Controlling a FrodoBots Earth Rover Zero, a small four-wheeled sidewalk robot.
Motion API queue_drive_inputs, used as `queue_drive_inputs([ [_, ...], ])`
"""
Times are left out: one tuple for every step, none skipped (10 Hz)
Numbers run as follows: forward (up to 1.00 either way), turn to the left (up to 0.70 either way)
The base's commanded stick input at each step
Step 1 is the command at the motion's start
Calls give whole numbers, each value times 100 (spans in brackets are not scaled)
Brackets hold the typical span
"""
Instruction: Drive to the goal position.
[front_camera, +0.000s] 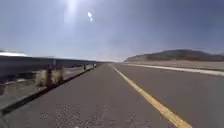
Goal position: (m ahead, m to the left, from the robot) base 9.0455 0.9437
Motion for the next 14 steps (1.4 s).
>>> queue_drive_inputs([
  [85,0],
  [85,0],
  [85,0],
  [85,0],
  [85,0],
  [85,0],
  [85,0],
  [85,0],
  [85,0],
  [85,0],
  [85,0],
  [85,0],
  [85,0],
  [85,0],
])
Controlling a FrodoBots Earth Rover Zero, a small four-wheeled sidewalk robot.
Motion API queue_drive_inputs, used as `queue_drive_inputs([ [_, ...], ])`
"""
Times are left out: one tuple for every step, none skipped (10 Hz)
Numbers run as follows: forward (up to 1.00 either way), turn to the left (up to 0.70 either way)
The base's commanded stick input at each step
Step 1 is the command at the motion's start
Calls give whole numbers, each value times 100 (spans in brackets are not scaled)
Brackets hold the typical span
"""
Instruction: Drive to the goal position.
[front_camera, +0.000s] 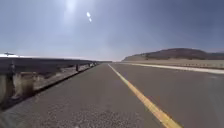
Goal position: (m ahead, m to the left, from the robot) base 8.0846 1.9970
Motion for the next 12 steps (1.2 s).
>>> queue_drive_inputs([
  [85,0],
  [85,0],
  [85,0],
  [85,0],
  [85,0],
  [85,0],
  [85,0],
  [85,0],
  [85,0],
  [85,0],
  [85,0],
  [85,0],
])
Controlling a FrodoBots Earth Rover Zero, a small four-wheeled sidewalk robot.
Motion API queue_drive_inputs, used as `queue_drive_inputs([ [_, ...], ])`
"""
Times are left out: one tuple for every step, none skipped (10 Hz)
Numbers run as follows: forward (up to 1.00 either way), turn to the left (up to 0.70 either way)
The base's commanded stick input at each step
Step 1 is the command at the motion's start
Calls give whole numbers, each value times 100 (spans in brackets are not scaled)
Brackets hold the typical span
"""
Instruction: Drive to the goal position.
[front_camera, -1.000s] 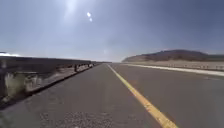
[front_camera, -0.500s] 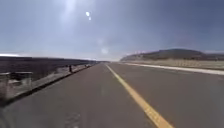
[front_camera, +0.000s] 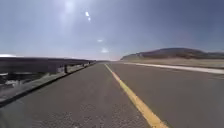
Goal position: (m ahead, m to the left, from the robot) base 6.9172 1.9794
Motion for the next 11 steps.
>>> queue_drive_inputs([
  [85,0],
  [85,0],
  [85,0],
  [85,0],
  [85,0],
  [85,18],
  [85,26],
  [85,32],
  [85,16],
  [85,0],
  [85,0],
])
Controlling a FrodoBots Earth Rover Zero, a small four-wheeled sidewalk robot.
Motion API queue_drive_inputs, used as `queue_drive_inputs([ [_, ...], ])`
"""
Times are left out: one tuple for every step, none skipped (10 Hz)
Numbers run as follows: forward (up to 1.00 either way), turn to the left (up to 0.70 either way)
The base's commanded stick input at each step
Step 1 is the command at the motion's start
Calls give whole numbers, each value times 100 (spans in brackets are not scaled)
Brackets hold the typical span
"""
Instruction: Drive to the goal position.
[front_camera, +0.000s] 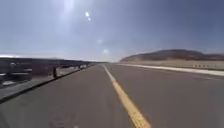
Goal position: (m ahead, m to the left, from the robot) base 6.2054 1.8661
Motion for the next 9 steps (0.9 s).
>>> queue_drive_inputs([
  [85,0],
  [85,0],
  [85,0],
  [85,0],
  [85,0],
  [85,0],
  [85,0],
  [85,0],
  [85,0],
])
